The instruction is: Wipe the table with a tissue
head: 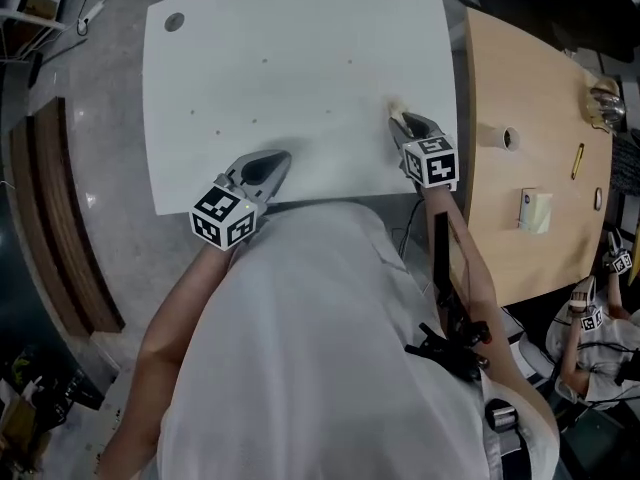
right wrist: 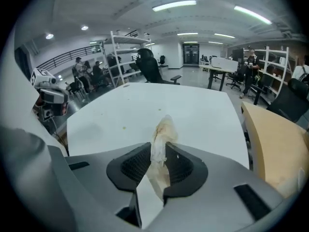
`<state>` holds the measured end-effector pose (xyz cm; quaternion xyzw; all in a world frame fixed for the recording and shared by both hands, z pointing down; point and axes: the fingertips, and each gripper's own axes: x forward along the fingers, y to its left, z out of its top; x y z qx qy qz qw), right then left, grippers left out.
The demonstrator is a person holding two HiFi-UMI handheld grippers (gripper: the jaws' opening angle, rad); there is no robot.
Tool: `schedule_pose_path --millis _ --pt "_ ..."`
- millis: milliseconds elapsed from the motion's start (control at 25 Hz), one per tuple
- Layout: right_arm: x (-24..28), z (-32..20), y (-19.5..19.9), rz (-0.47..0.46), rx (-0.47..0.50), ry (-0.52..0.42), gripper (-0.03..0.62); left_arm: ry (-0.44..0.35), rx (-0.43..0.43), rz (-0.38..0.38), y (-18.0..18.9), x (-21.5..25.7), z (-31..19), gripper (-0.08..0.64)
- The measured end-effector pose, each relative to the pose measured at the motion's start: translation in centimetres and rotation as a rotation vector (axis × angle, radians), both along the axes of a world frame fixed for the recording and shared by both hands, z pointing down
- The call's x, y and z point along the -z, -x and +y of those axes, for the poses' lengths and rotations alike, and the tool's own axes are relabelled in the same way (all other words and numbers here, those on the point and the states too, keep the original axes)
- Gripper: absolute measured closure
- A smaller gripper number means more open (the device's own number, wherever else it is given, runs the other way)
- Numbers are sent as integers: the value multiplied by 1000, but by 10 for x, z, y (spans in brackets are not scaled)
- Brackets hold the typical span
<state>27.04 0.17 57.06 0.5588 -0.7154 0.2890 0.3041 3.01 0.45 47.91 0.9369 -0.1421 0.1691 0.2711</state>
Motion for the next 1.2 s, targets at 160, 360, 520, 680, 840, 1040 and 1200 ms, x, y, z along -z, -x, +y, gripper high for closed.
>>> schedule_pose_path --millis 160,360,520,680,840,1040,1200 --pt "-9 -19 23 -12 131 1 499 -14 42 -18 -9 4 -7 552" --pt "-19 -48 11 14 155 6 499 -27 99 -38 -7 5 -13 552" --pt "-13 -83 -13 -25 95 -9 499 -20 162 -72 5 0 -14 552" --pt "-17 -116 -24 -30 69 -3 499 -28 207 -80 8 1 -19 552" --pt "-28 -129 -26 16 75 31 499 -13 231 -71 11 1 -15 552" --pt "-37 -136 -23 82 72 78 499 6 236 -63 16 -3 -13 552" --pt "-42 -137 -23 154 35 108 499 18 246 -45 29 -7 -21 552"
